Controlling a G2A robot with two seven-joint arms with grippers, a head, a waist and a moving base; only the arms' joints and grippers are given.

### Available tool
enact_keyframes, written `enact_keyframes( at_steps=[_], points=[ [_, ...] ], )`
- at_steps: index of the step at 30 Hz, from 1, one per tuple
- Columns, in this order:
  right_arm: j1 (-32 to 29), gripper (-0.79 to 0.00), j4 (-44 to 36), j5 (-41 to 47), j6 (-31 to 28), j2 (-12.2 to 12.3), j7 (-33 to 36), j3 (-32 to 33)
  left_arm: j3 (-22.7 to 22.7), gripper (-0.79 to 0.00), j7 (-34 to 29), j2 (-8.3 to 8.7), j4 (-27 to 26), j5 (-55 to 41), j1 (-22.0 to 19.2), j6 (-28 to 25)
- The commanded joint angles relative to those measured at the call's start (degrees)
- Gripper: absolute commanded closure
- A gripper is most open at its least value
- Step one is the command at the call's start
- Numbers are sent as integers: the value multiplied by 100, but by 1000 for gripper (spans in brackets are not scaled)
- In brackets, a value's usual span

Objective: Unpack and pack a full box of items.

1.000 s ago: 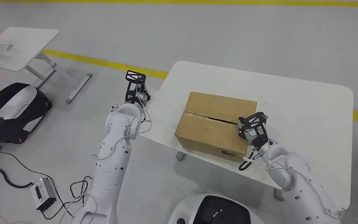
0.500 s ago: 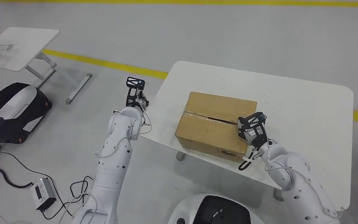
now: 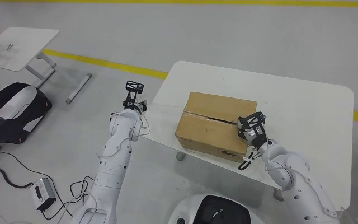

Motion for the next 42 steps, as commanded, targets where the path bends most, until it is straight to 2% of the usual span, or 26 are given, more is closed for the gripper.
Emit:
enact_keyframes(
  at_steps=[1,19,27,36,42],
  points=[
    [4,0,6,0,-2,-4,6,2,-83,-785,0,17,-4,23,35,-17],
    [23,0,108,-81,-67,-41,39,9,-765,-785,-118,98,-337,-211,496,193],
    [34,0,142,-129,-88,-55,44,7,-890,-785,-74,105,-440,-502,552,247],
    [32,0,108,-165,-68,-73,38,18,-1132,-785,2,46,-917,-2367,435,305],
    [14,0,89,-197,-28,-82,37,31,-1365,-785,-6,72,-1082,-2864,404,349]
  ],
)
